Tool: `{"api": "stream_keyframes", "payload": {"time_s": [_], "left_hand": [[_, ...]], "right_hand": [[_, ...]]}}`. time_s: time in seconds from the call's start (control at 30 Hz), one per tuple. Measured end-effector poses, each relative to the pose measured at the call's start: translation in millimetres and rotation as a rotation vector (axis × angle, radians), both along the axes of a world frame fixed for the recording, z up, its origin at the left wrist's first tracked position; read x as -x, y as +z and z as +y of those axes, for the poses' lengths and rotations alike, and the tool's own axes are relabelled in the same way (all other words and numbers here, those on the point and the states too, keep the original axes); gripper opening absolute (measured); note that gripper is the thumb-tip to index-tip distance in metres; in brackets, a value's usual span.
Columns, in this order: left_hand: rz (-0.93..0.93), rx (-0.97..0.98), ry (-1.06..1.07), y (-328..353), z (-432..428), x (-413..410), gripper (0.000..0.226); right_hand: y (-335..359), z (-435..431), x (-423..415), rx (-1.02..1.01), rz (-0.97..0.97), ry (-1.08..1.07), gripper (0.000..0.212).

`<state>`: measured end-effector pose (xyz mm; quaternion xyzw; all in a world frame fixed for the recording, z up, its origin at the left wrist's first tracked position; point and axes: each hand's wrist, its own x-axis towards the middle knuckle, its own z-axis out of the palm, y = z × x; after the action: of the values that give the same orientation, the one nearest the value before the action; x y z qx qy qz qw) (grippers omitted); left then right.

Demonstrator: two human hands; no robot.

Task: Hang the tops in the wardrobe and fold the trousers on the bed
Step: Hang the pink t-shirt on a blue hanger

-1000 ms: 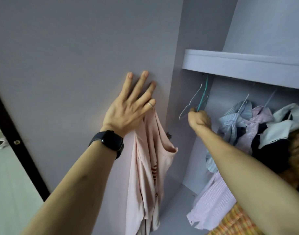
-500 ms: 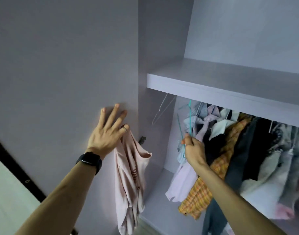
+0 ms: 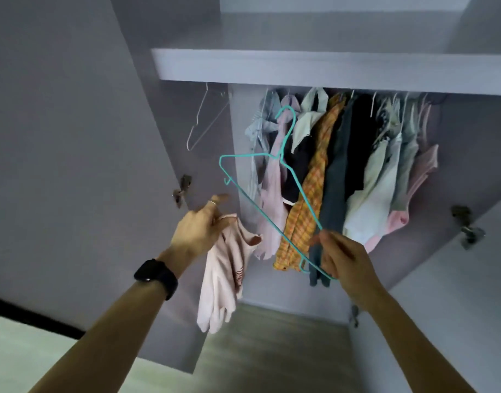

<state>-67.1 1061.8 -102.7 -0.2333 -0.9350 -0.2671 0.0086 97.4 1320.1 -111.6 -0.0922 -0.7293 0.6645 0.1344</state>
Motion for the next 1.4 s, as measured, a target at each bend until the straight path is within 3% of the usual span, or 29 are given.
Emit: {"api": "stream_keyframes", "payload": {"time_s": [0.07,0.13,0.2,0.27,0.33,0.37,0.43,0.57,0.63,0.77,0.83,0.9,0.97,1.13,1.3,1.4], "left_hand": [[-0.049,0.049,-0.105,-18,17,-11,0.054],[-0.065,0.066,-0.147,-30,27,-16,0.047],[-0.073,0.079,-0.138,-32,36,-21,0.045],[-0.003,0.070,-0.152,-30,41,-27,0.044],[0.151,0.055,-0.205,-29,47,-32,0.030],[0.267,0.052,-0.263,-31,48,-34,0.024],[0.450,0.086,-0.408,-31,54,-39,0.021],[0.529,0.185,-0.571,-36,70,-52,0.045],[0.553,0.218,-0.604,-39,74,-59,0.046],[0.557,0.151,-0.596,-42,74,-66,0.042],[0.495,0.165,-0.505,-34,76,-70,0.054],[0.318,0.157,-0.400,-24,78,-74,0.068],[0.130,0.104,-0.295,-14,77,-73,0.069],[0.010,0.067,-0.152,2,84,-63,0.016],[-0.131,-0.156,-0.189,12,94,-65,0.006],[-0.209,-0.260,-0.187,27,99,-68,0.006]], "right_hand": [[-12,9,-17,0.148,0.003,0.090,0.050],[-23,14,-30,0.294,-0.010,0.159,0.070],[-34,24,-42,0.326,-0.048,0.168,0.091],[-45,34,-52,0.235,-0.123,0.195,0.077],[-51,43,-60,0.077,-0.258,0.253,0.033],[-52,44,-60,0.067,-0.323,0.264,0.022],[-50,43,-53,0.174,-0.379,0.201,0.027],[-19,50,-13,0.563,-0.402,0.098,0.013],[-2,65,5,0.739,-0.456,0.063,0.027],[18,81,29,0.592,-0.530,0.037,0.036],[18,84,34,0.409,-0.510,-0.159,0.038],[13,94,32,0.226,-0.452,-0.397,0.039],[4,107,23,0.206,-0.370,-0.585,0.038],[-3,114,5,0.498,-0.143,-0.760,0.033],[16,112,6,0.870,0.078,-0.785,0.032],[41,114,16,0.986,0.211,-0.766,0.025]]}}
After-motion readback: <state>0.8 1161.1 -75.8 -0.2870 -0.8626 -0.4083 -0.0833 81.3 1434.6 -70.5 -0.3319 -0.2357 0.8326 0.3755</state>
